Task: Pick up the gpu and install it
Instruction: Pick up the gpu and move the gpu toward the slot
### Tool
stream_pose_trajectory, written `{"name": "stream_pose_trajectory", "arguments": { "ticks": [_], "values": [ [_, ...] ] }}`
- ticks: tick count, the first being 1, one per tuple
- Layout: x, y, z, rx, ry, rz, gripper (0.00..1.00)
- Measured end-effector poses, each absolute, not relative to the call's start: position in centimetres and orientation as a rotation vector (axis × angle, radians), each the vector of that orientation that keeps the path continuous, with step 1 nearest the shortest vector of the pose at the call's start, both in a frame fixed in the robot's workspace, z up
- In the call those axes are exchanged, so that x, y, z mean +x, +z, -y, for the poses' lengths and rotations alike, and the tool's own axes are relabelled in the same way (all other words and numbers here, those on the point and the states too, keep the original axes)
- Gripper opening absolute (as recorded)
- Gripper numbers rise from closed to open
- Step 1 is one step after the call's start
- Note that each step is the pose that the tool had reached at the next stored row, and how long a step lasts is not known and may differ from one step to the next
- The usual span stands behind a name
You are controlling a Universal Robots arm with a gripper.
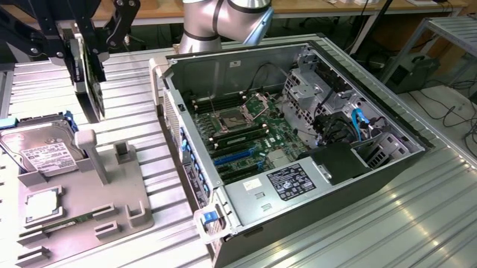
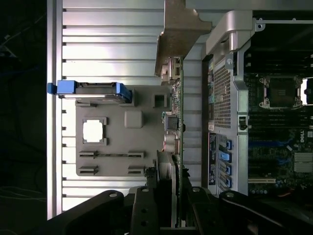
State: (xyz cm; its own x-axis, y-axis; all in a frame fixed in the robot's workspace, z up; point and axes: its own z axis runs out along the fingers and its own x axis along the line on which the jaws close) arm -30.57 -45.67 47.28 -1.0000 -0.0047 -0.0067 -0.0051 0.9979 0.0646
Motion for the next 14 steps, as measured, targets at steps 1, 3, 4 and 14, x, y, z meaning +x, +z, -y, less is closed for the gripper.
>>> {"name": "stream_pose_trajectory", "arguments": {
  "ticks": [1,3,4,14],
  "values": [
    [-30.6,47.3,45.7,-0.008,0.101,-3.133,0.27],
    [-30.6,47.3,45.7,-0.008,0.101,-3.133,0.27],
    [-30.6,47.3,45.7,-0.008,0.101,-3.133,0.27],
    [-29.4,47.3,45.7,-0.008,0.101,-3.133,0.27]
  ]
}}
